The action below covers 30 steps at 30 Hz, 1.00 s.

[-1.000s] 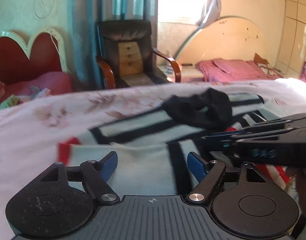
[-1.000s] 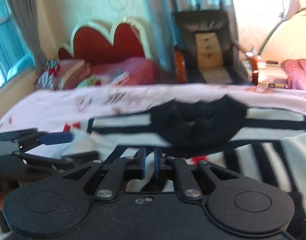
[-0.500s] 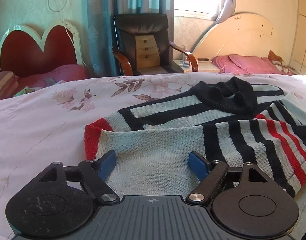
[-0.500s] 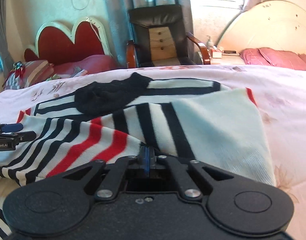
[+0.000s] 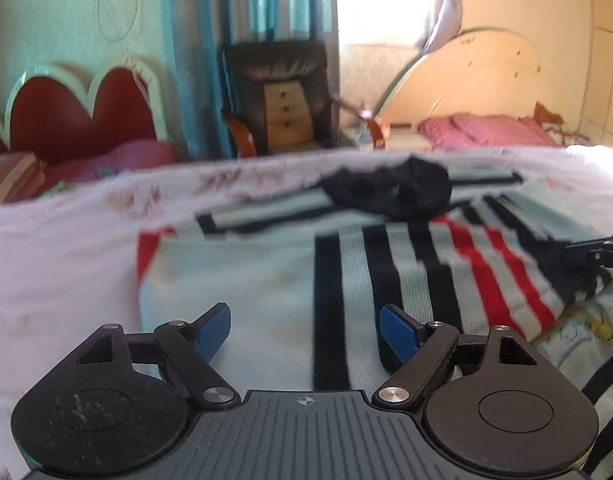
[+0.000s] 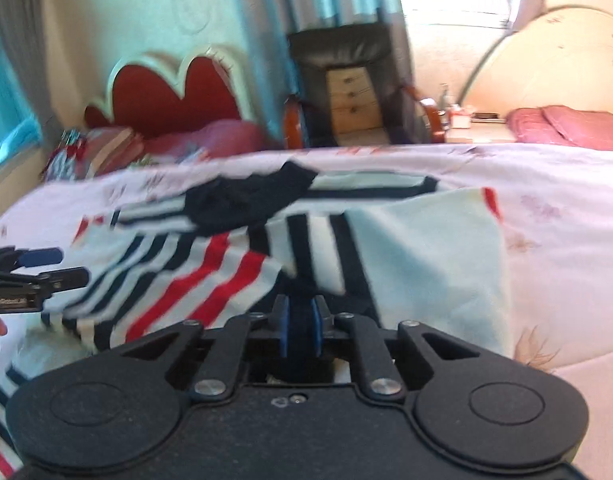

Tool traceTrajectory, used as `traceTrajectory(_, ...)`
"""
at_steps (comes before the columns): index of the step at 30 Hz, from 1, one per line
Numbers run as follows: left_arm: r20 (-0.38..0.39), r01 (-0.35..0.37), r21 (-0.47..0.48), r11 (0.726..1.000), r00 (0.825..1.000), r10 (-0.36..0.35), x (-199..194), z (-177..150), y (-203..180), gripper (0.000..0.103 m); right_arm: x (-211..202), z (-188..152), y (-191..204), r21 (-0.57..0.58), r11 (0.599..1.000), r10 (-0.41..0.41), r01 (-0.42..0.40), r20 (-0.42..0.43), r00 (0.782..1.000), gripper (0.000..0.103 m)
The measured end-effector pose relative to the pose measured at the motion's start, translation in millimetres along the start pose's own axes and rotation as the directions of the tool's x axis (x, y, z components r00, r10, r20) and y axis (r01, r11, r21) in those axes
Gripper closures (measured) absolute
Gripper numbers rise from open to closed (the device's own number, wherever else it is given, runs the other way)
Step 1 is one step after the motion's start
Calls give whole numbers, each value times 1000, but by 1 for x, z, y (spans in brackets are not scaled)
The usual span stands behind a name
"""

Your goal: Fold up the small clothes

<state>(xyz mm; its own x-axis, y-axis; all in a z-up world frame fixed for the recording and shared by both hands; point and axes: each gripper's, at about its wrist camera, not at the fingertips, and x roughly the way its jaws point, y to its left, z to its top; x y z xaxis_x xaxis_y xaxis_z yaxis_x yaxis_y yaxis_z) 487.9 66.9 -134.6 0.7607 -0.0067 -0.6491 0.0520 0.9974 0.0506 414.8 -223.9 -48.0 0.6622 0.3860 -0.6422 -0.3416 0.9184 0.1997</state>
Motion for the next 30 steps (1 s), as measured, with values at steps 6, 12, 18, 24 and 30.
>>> traceTrajectory(6,-4,-51,-49,997,999,51,0,-11,-4,16,14,-10,4,-75,997,-23,20,-33,999,93)
traceTrajectory(12,-14,-134,-22,991,991,134,-40,-24,-22,2,-24,-15,-8,-44,999,14,-14,3,1000,75)
traceTrajectory(18,-49,-136,-32,990,990,134,-74,-54,-42,0,-80,-45,-31,29,999,32,-32,-12,999,77)
traceTrajectory(24,-56,-100,-40,994,994,98,-124,-94,-51,0,-139,-95,-46,195,980,57,-49,-40,998,76)
traceTrajectory(30,-86,-1,-168,986,996,-14,-201,-157,-16,0,-193,-157,-47,352,934,99,-62,-89,991,75)
